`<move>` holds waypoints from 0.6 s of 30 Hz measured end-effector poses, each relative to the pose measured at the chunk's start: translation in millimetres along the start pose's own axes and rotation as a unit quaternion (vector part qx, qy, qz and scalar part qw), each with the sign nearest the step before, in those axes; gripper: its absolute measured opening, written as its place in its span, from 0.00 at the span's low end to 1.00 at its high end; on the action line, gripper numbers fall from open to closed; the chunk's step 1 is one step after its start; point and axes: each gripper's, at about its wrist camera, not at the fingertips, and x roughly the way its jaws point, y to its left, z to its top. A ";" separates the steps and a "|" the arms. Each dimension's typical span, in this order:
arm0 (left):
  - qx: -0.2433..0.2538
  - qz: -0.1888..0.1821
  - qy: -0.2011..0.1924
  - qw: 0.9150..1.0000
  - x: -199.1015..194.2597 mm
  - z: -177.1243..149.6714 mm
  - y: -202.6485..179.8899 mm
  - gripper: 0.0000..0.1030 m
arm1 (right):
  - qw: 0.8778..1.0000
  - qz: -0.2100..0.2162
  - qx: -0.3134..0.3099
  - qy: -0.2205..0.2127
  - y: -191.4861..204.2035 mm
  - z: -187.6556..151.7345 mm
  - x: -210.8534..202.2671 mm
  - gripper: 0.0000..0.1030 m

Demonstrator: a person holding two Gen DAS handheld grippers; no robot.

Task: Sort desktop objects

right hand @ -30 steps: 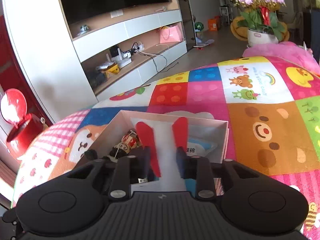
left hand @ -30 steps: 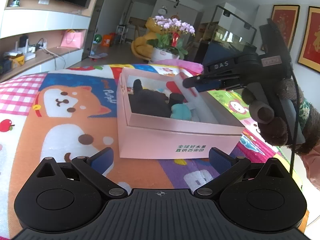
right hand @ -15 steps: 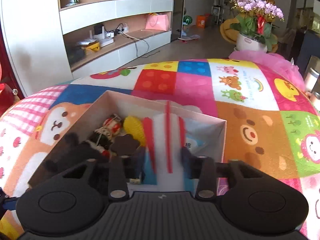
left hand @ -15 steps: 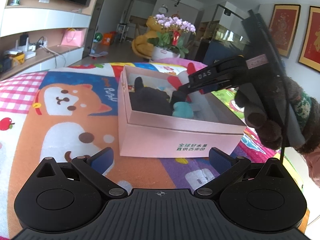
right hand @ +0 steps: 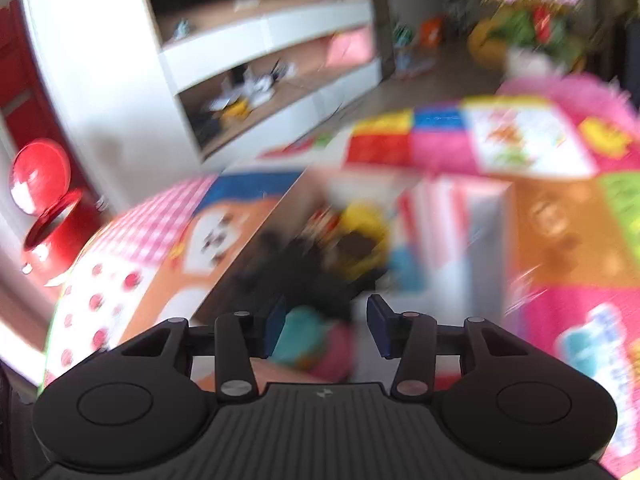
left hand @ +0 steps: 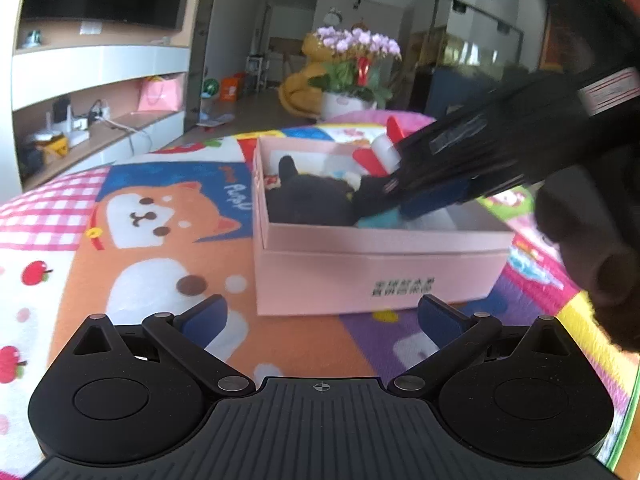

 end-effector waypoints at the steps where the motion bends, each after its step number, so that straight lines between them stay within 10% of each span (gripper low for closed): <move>1: 0.006 0.000 0.007 1.000 -2.7 -1.0 -0.6 1.00 | 1.000 -0.007 -0.007 0.005 1.4 -1.9 6.7 0.45; 8: 0.047 0.024 0.037 0.998 -19.5 -6.6 2.4 1.00 | 0.983 -0.162 -0.045 -0.075 -6.5 -10.7 -26.7 0.51; 18: 0.096 0.089 0.027 0.991 20.9 19.3 3.8 1.00 | 0.973 -0.175 -0.101 -0.114 -15.3 -78.0 -66.8 0.76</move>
